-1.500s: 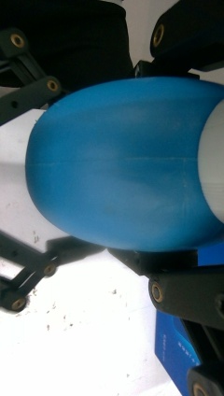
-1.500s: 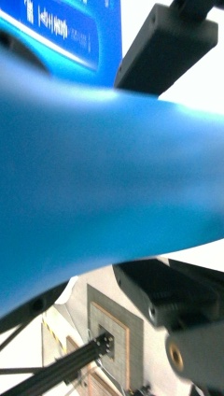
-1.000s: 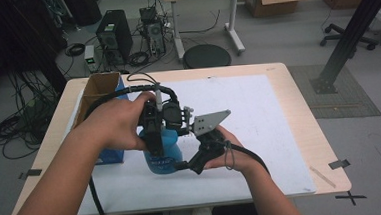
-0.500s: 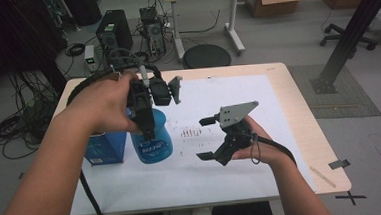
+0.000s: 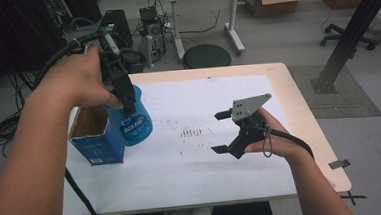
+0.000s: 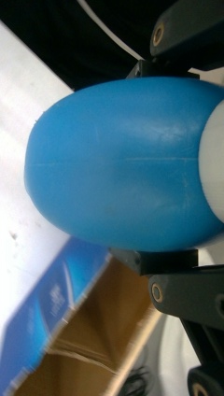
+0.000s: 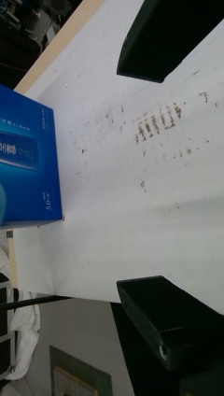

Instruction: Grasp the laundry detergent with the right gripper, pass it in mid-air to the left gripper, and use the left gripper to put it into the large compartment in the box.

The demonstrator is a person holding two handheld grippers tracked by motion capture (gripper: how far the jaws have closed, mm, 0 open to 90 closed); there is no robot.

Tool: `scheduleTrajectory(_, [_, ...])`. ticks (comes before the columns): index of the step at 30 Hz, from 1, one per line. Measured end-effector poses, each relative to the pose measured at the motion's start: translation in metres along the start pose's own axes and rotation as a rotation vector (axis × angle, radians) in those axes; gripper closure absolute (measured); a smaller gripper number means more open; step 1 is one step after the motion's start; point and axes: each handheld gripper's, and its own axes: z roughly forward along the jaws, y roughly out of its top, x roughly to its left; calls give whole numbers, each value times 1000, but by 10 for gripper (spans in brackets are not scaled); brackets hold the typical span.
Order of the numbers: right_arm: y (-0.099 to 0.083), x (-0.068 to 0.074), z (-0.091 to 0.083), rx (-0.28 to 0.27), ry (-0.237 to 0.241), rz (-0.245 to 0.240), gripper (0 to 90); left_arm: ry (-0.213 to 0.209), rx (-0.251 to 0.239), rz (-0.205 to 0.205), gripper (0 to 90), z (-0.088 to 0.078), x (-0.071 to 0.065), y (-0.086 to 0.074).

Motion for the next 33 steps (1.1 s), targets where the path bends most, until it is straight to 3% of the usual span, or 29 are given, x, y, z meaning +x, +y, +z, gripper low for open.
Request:
scheduleTrajectory(4, [0,-3,-4,9,-7,5,6,-4,-2,-126,390,-11,15,-5])
scheduleTrajectory(5, [-1,-4,-4,11,-8,7,7,-4,-2,-126,390,-11,15,-5])
scheduleTrajectory(6, [-1,-5,-4,14,-8,5,7,-5,-14,-187,390,-16,22,-8])
scheduleTrajectory(8, [-1,-6,-5,20,-9,9,7,-4,-16,-207,390,-18,26,-10])
scheduleTrajectory(10, [-1,-7,-5,22,-9,9,7,-4,-10,-256,390,-25,37,-16])
scheduleTrajectory(11, [-1,-7,-5,23,-9,7,7,-4,-10,-256,390,-25,37,-16])
scheduleTrajectory(13, [-1,-8,-6,27,-10,7,8,-16,-14,-316,389,-31,48,-24])
scheduleTrajectory(15, [-2,-10,-6,30,-10,10,8,-17,-17,-331,389,-34,51,-26])
scheduleTrajectory(18, [-3,-12,-7,36,-13,10,8,-32,-21,-418,389,-42,67,-38])
scheduleTrajectory(19, [-3,-12,-7,36,-13,10,8,-32,-21,-418,389,-42,67,-38])
scheduleTrajectory(20, [-3,-13,-7,36,-14,14,8,-37,-20,-452,389,-43,73,-42])
scheduleTrajectory(21, [-4,-14,-8,39,-14,13,8,-37,-20,-452,389,-43,73,-42])
scheduleTrajectory(26, [-3,-18,-8,53,-20,16,9,-47,-23,-552,389,-45,91,-51])
scheduleTrajectory(29, [-2,-19,-9,59,-22,17,9,-49,-27,-569,389,-46,96,-54])
scheduleTrajectory(33, [-1,-21,-10,66,-25,15,9,-44,-42,-624,389,-48,106,-58])
